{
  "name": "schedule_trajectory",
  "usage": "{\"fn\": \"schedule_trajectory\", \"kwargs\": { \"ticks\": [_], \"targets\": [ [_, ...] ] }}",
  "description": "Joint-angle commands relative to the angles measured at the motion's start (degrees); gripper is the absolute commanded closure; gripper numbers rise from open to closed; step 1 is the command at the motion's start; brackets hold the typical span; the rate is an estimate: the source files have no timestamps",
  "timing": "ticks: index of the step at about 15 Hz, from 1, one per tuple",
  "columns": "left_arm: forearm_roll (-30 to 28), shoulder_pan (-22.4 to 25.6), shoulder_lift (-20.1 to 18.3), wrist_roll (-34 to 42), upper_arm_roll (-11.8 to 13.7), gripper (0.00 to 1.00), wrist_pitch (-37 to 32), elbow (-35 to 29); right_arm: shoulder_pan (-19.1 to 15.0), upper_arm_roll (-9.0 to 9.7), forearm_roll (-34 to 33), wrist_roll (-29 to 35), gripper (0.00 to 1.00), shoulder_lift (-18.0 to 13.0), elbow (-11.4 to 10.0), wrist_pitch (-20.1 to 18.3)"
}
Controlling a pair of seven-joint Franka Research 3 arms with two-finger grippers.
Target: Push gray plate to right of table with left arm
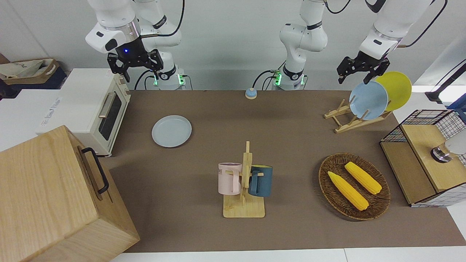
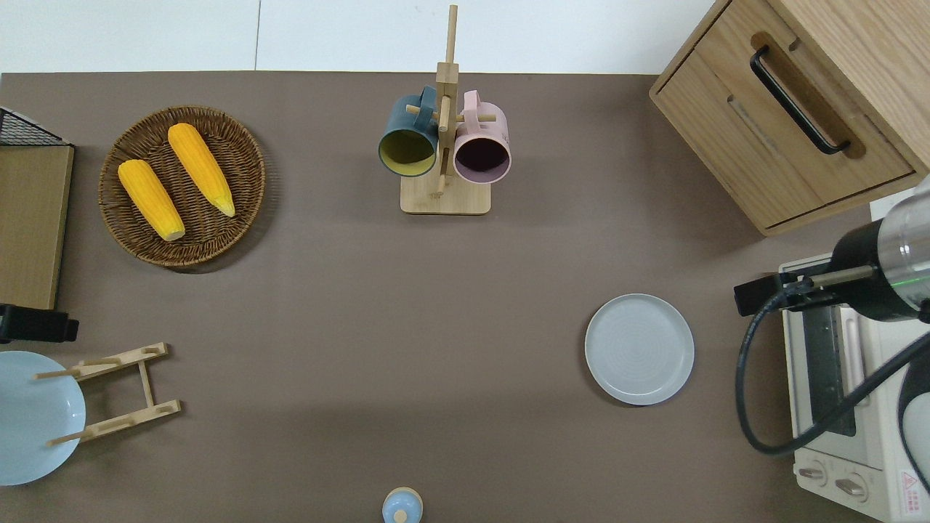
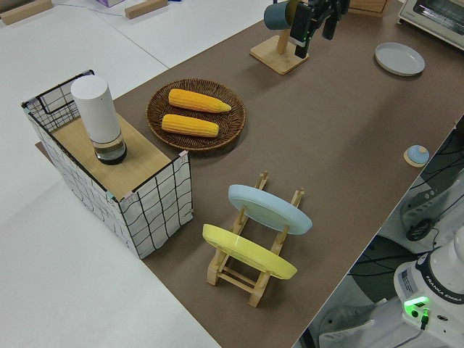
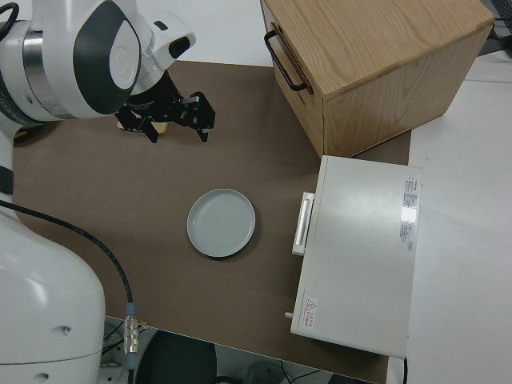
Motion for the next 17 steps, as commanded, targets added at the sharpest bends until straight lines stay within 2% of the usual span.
{"fn": "schedule_trajectory", "kwargs": {
  "ticks": [1,17],
  "targets": [
    [-0.15,-0.43,-0.33,-2.19,0.25,0.0,1.39,-1.34,-1.15,0.77,0.59,0.14,0.017,-0.17,0.45,-0.83],
    [0.11,0.01,-0.77,-2.45,0.51,0.0,0.51,-1.43,-1.15,0.77,0.59,0.05,0.017,-0.17,0.45,-0.83]
  ]
}}
